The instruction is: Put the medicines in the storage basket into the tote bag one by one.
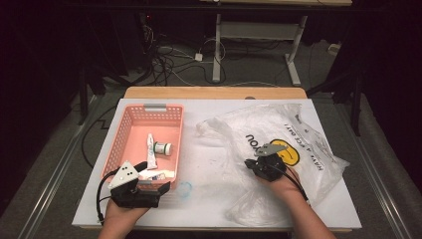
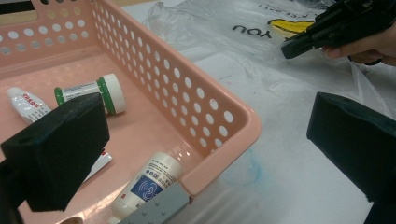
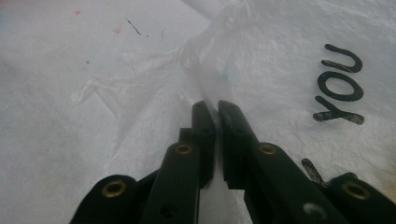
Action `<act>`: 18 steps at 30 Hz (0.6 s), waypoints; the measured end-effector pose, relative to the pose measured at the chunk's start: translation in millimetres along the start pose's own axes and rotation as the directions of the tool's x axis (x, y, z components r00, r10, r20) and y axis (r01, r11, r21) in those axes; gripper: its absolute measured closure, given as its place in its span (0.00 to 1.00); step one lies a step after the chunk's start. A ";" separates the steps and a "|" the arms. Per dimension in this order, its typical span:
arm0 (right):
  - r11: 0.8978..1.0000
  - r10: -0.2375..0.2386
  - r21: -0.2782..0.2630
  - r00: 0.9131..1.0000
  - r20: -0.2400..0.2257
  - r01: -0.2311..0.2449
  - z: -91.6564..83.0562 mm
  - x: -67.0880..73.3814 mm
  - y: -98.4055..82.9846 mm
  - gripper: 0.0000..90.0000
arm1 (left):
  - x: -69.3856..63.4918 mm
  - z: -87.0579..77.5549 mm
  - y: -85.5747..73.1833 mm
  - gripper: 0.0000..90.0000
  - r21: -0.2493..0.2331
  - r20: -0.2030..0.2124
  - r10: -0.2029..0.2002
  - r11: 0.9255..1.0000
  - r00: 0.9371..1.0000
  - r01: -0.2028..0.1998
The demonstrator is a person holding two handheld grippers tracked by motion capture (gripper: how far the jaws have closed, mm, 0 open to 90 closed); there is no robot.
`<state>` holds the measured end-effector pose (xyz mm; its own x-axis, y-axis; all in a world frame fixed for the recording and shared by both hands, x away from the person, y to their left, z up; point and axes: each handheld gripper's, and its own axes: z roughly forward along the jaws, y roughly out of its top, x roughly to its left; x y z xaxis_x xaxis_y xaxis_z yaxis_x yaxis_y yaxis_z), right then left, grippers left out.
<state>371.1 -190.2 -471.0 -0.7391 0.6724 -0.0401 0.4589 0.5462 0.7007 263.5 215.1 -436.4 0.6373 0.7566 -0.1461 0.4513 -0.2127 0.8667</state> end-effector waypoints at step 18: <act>0.986 0.067 -0.152 0.997 0.023 -0.063 -22.1 -8.3 -0.7 1.00 | 0.7 -1.3 0.5 0.00 -0.001 -0.006 0.014 1.000 1.000 -0.014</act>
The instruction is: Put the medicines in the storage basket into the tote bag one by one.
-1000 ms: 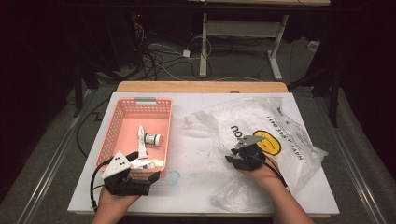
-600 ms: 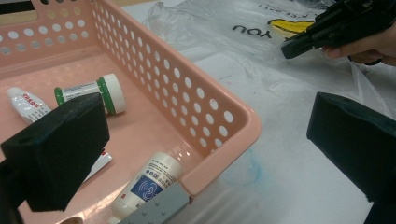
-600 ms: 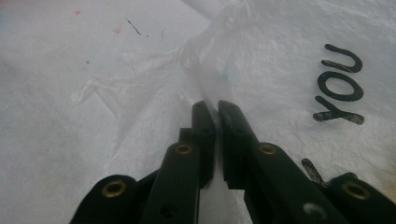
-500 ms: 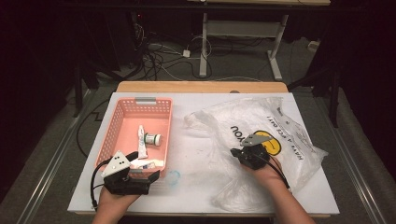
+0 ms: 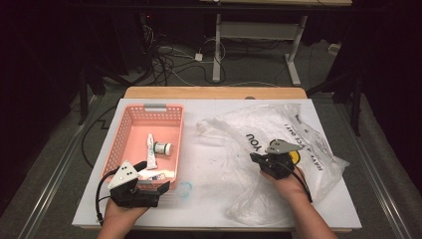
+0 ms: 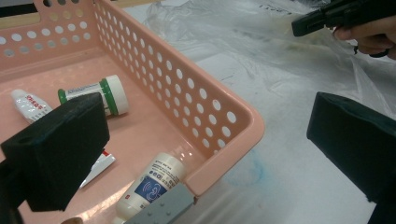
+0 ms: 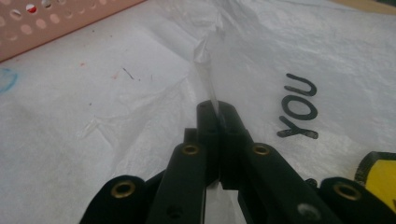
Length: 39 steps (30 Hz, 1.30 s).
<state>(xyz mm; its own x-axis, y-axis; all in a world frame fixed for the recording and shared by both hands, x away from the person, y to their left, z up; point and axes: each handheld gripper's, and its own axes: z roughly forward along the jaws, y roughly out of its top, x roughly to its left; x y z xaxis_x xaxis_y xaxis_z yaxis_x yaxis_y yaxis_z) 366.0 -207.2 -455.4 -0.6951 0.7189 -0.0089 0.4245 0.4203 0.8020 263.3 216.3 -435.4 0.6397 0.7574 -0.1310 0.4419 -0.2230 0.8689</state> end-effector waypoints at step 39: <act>0.950 0.064 -0.309 0.997 0.045 -0.048 -54.6 -14.4 30.7 1.00 | 10.6 -10.7 0.3 0.00 -0.044 -0.049 -0.050 0.998 0.998 0.048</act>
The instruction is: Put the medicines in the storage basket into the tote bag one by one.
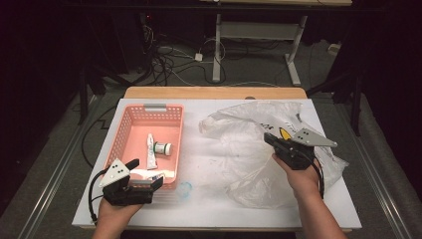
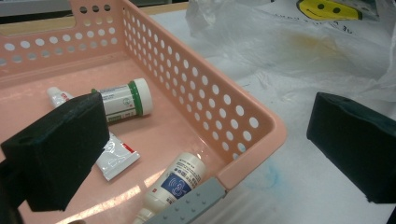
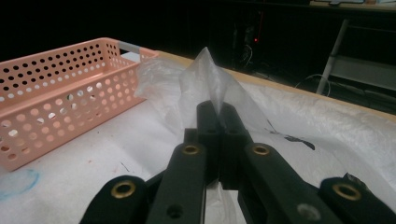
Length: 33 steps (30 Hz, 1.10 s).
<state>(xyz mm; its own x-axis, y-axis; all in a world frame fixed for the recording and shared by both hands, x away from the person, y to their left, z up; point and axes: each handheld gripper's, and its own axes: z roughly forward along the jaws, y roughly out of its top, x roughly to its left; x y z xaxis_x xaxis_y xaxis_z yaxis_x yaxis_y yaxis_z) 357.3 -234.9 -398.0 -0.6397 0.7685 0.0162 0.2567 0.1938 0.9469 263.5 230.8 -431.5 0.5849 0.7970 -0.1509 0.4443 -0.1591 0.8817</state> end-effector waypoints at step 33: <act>1.000 0.007 -0.007 1.000 -0.020 -0.007 -1.8 -3.4 -0.1 1.00 | 47.6 41.9 62.2 0.06 0.045 -0.071 -0.074 0.996 0.995 0.078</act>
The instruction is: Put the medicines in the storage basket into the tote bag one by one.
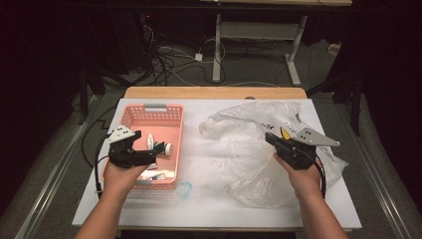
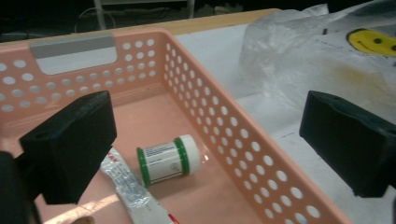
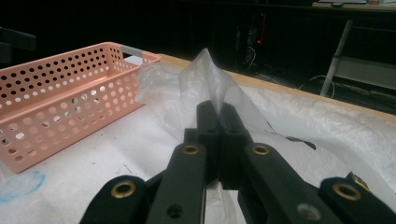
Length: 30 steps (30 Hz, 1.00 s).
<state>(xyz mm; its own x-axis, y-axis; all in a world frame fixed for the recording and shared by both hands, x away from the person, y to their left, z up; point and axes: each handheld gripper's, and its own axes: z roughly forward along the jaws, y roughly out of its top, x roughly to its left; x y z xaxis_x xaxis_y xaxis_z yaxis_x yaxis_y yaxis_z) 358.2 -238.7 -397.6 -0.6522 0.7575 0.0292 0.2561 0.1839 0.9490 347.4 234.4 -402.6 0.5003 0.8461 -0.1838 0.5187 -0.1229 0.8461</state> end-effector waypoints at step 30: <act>1.000 0.000 -0.002 1.000 -0.005 0.000 -2.3 0.5 1.0 1.00 | 16.2 56.0 10.1 0.97 0.585 0.025 0.049 0.809 0.998 -0.054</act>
<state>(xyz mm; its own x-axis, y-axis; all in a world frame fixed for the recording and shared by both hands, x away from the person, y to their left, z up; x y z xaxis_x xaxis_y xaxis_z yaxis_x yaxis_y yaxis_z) 356.5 -239.5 -395.9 -0.6558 0.7543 0.0303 0.2542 0.1829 0.9497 399.5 217.8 -425.0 0.5424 0.8257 -0.1549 0.7981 -0.4488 0.4021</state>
